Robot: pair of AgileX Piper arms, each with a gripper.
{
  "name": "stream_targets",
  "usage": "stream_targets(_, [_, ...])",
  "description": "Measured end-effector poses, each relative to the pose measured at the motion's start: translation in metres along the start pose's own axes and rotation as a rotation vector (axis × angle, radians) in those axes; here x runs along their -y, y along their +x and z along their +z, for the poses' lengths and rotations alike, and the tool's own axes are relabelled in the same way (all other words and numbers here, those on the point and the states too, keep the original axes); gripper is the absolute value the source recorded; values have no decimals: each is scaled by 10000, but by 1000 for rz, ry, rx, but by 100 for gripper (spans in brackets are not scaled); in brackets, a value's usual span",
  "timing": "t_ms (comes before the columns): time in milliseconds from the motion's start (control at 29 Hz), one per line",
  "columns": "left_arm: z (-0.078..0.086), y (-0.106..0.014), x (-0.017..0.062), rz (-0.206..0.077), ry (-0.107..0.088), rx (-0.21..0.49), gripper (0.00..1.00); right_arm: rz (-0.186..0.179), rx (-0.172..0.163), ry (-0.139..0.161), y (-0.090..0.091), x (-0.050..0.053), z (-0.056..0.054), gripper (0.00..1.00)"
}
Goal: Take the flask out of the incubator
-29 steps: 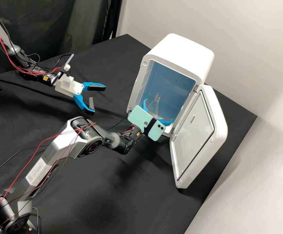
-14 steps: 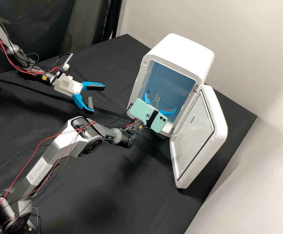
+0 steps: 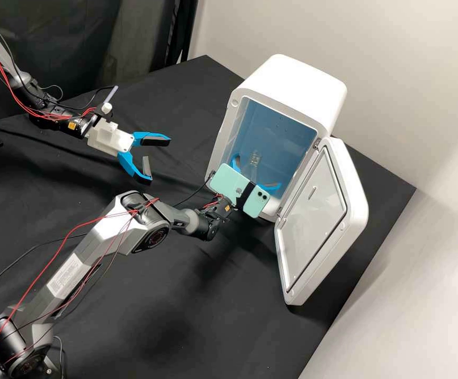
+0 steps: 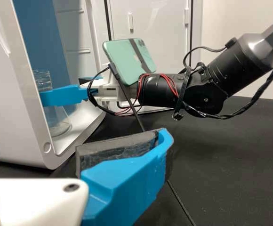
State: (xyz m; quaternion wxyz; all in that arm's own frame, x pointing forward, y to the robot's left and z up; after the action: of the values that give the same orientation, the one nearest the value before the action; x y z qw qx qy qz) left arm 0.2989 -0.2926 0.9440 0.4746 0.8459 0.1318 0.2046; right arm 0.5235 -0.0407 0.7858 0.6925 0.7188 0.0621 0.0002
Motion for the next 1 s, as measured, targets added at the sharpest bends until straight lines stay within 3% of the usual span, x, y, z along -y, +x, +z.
stream_targets(276, [0, 0, 0, 0, 0, 0, 100, -37, 22, -16, 57, 107, 94, 100])
stream_targets(586, [2, -3, -8, 1, 0, 0, 100, -30, 20, -5, 138, 71, 85, 100])
stream_targets(1000, [2, -6, -12, -1, 1, -1, 100, -57, 33, -13, 155, 147, 158, 100])
